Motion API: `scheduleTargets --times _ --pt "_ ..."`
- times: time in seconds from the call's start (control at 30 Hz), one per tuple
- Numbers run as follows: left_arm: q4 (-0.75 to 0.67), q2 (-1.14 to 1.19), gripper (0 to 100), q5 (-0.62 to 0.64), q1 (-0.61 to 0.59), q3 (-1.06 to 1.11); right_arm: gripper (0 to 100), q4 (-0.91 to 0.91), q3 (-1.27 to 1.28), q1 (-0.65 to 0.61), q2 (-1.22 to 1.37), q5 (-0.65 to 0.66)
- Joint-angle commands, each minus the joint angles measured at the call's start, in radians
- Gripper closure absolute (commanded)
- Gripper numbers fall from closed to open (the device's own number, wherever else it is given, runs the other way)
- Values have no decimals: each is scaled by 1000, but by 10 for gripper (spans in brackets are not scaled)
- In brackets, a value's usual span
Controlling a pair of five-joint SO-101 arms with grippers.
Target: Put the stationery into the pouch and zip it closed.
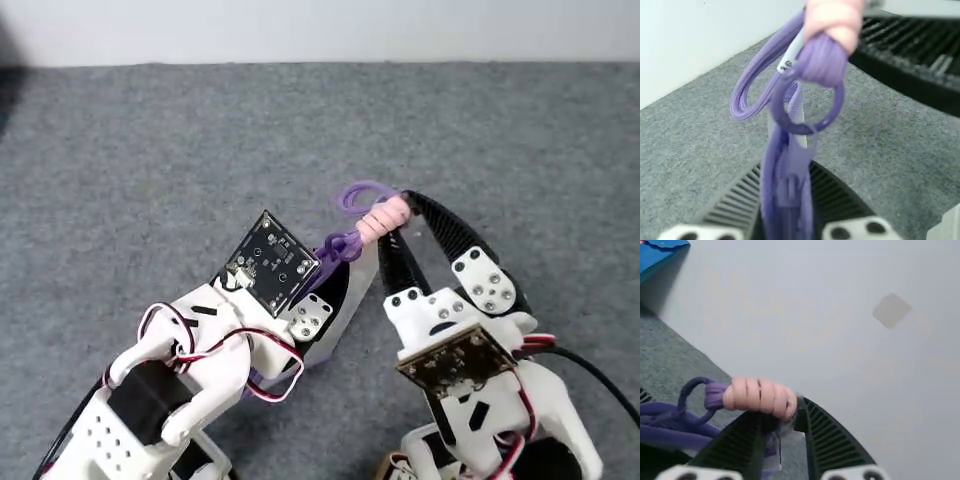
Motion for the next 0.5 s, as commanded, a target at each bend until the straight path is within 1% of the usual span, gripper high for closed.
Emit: scheduleTargets --times 0.0,0.1,0.2,0.47 --pt "-17 -11 972 -11 6 -15 991 2 -51 28 -8 -18" --pt "-15 -12 903 2 5 -31 991 2 -51 28 -10 -18" --pt "-9 -11 845 54 -18 -76 991 2 -51 25 -12 -18" --pt "84 -11 838 60 -46 -125 991 2 -51 25 -13 -18"
